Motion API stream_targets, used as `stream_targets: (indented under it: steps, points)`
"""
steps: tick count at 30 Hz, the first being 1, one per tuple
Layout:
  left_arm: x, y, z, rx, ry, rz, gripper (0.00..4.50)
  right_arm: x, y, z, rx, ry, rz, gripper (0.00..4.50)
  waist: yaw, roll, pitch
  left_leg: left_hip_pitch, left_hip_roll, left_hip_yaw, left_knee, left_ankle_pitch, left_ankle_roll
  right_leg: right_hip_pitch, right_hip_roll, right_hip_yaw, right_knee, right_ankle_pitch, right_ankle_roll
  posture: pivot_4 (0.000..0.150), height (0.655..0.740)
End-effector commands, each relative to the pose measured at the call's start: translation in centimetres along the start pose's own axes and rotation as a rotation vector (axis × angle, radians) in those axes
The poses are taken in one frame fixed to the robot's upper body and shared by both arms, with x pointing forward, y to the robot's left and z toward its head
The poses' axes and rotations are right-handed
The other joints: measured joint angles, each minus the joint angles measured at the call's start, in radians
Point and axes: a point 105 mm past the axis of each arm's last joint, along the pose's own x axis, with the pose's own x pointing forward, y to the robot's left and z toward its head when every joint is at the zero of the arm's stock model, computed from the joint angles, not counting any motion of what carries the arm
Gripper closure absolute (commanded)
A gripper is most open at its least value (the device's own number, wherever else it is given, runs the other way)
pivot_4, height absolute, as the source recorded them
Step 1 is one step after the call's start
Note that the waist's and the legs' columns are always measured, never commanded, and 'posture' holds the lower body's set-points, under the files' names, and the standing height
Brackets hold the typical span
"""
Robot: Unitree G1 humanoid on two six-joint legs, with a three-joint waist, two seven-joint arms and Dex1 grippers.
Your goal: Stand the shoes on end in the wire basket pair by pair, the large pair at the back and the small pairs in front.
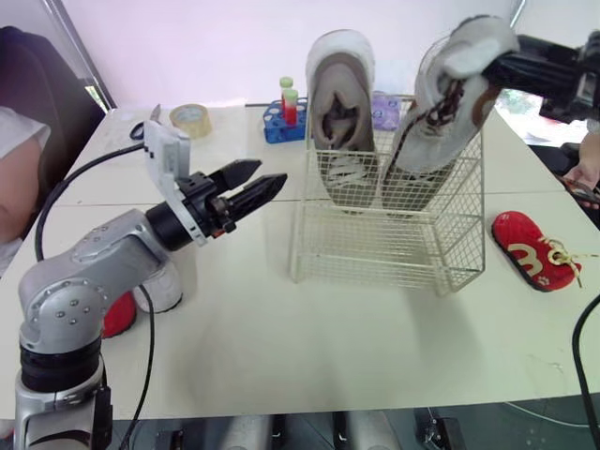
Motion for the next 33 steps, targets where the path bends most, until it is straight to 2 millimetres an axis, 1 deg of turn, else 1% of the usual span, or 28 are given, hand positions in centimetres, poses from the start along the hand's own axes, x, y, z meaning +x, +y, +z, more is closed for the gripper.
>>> stream_targets:
  steps: [1,6,8,10,12,13,17,19,21,23,24,26,27,33]
  points:
    - [0.2,-0.4,1.0,0.013,-0.025,-0.039,1.32,-0.9,-0.1,0.6,-0.079,0.022,-0.042,4.11,0.001,0.000,0.000,0.000,0.000,0.000,0.000,0.000,0.000,0.000,0.000,0.000,0.000,0.000,0.000,0.150,0.7400]
    - [0.5,-0.3,1.3,-0.003,-0.038,-0.052,1.32,-1.0,0.1,-0.9,-0.066,0.063,-0.042,4.11,0.012,0.000,0.000,0.000,0.000,0.000,0.001,0.000,0.000,0.000,0.000,0.000,0.000,0.000,0.000,0.150,0.7400]
    - [0.5,-0.3,1.4,-0.010,-0.042,-0.056,1.32,-0.8,0.1,-2.0,-0.094,0.090,-0.052,4.11,0.016,0.000,0.000,0.000,0.000,0.000,0.000,0.000,0.000,0.000,0.000,0.000,0.000,0.000,0.000,0.150,0.7400]
    - [0.5,-0.4,1.4,-0.012,-0.042,-0.057,1.32,-0.4,0.5,-3.8,-0.115,0.145,-0.044,4.11,0.017,0.000,0.000,0.000,0.000,0.000,0.001,0.000,0.000,0.000,0.000,0.000,0.000,0.000,0.000,0.150,0.7400]
    - [0.6,-0.3,1.4,-0.013,-0.042,-0.052,1.32,-0.2,1.2,-5.1,-0.092,0.161,-0.026,4.11,0.017,-0.001,-0.001,0.000,0.000,0.000,0.001,0.000,0.000,0.001,0.000,0.000,0.000,0.000,0.000,0.150,0.7400]
    - [0.6,-0.3,1.4,-0.014,-0.042,-0.050,1.32,-0.1,1.4,-5.4,-0.086,0.164,-0.024,4.11,0.017,-0.001,-0.001,0.001,0.000,0.000,0.001,0.000,0.000,0.001,0.000,0.000,0.000,0.000,0.000,0.150,0.7400]
    - [0.7,-0.3,1.3,-0.016,-0.036,-0.048,1.32,-0.3,2.0,-7.9,-0.024,0.196,-0.018,4.11,0.019,-0.001,0.000,0.001,0.000,0.000,0.003,0.000,0.000,0.001,0.000,0.000,0.001,0.000,0.000,0.150,0.7400]
    - [0.7,-0.3,1.3,-0.017,-0.032,-0.047,1.32,-0.4,2.0,-8.7,0.004,0.200,-0.021,4.11,0.018,-0.001,0.000,0.001,0.000,0.000,0.003,0.000,0.001,0.001,0.000,0.000,0.001,0.000,0.000,0.150,0.7400]
    - [0.8,-0.2,1.2,-0.018,-0.029,-0.046,1.32,-0.6,1.9,-9.0,0.020,0.197,-0.024,4.11,0.018,-0.001,0.000,0.001,0.000,0.000,0.003,0.000,0.001,0.001,0.000,0.000,0.001,0.000,0.000,0.150,0.7400]
    - [0.8,-0.2,1.1,-0.020,-0.026,-0.045,1.22,-0.9,1.7,-9.2,0.029,0.198,-0.032,3.09,0.018,-0.001,0.000,0.001,0.000,0.000,0.003,0.000,0.001,0.001,0.000,0.000,0.001,0.000,0.000,0.150,0.7400]
    - [0.8,-0.2,1.1,-0.020,-0.021,-0.045,1.22,-0.9,1.5,-8.9,0.029,0.193,-0.044,2.71,0.018,-0.001,0.000,0.001,0.000,0.000,0.003,0.000,0.001,0.001,0.000,0.000,0.001,0.000,0.000,0.150,0.7400]
    - [0.7,-0.1,1.0,-0.020,-0.015,-0.045,1.22,-1.1,1.2,-8.4,0.038,0.193,-0.060,1.66,0.018,-0.001,0.000,0.001,0.000,0.000,0.003,0.000,0.001,0.001,0.000,0.000,0.001,0.000,0.000,0.150,0.7400]
    - [0.7,-0.1,0.9,-0.021,-0.014,-0.044,1.22,-1.3,1.2,-8.0,0.044,0.190,-0.065,1.24,0.018,-0.001,0.000,0.001,0.000,0.000,0.003,0.001,0.001,0.001,0.000,0.000,0.002,0.000,0.000,0.150,0.7400]
    - [0.4,0.3,0.9,-0.031,-0.012,-0.037,1.22,-2.3,3.4,-5.8,0.096,0.195,-0.048,1.24,0.020,-0.001,0.000,0.001,0.000,0.000,0.003,0.001,0.001,0.001,0.000,0.000,0.002,0.000,0.000,0.150,0.7400]
